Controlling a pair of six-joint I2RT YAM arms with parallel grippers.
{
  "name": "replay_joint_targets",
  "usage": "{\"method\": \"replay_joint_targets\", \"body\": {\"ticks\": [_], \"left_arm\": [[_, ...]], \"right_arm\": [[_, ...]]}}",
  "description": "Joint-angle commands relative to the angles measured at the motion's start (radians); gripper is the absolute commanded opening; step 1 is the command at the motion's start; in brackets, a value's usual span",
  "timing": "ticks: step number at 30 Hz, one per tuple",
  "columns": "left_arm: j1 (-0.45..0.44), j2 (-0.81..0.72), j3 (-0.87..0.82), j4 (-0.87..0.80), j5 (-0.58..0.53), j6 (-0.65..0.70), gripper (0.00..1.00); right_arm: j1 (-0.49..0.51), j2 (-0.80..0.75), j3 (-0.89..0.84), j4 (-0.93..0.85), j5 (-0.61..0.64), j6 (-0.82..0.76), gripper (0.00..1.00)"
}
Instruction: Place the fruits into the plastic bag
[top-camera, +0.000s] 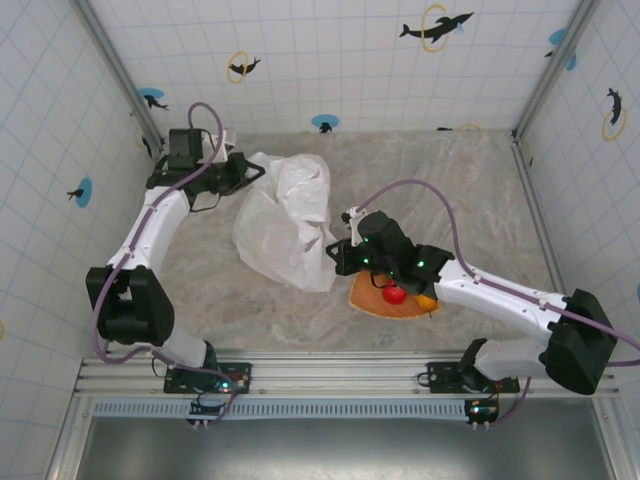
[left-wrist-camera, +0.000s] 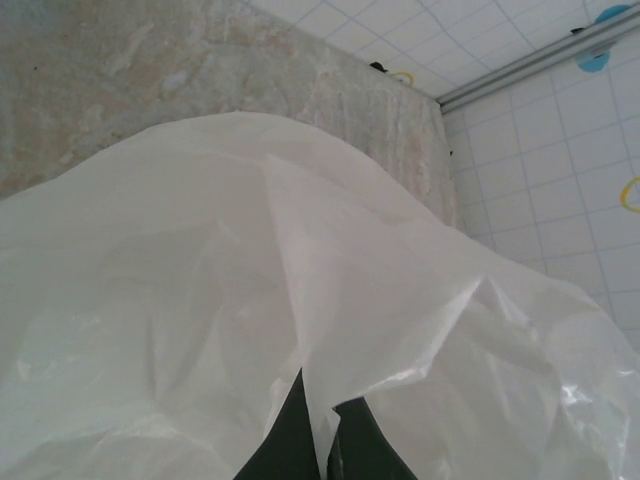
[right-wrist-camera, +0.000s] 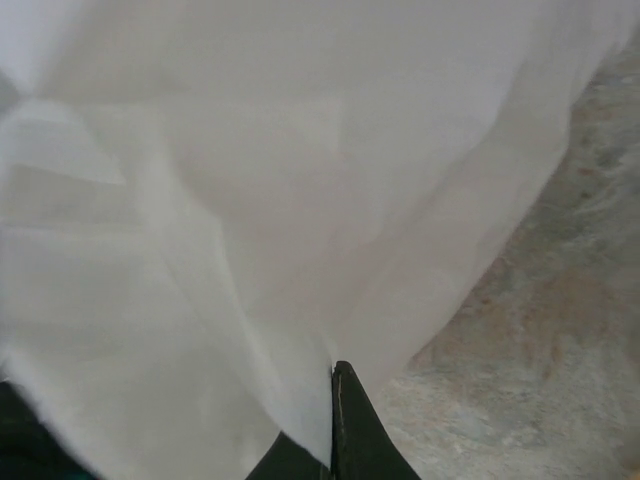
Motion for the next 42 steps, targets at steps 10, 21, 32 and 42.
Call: {"method": "replay_joint_targets", "body": {"ticks": [10, 21, 32, 42], "left_arm": [[-0.005, 0.001, -0.022, -0.011, 0.087, 0.069, 0.0], [-0.029, -0.025, -0.054, -0.075, 0.047, 0.12, 0.0], [-0.082, -0.118, -0.104, -0.041, -0.101, 0.064, 0.37], [-0.21, -0.153, -0.146, -0.046, -0.342, -0.003, 0.62]], "right_arm": [[-0.054, 0.039, 0.046, -0.232, 0.246, -0.097, 0.3], [-0.108, 0.111, 0.106, 0.077, 0.139, -0.336, 0.61], [-0.168, 0.19, 0.143, 0.322, 0.114, -0.005, 0.24], [-0.118, 0.146, 0.094, 0.418, 0.145, 0.112, 0.11]]}}
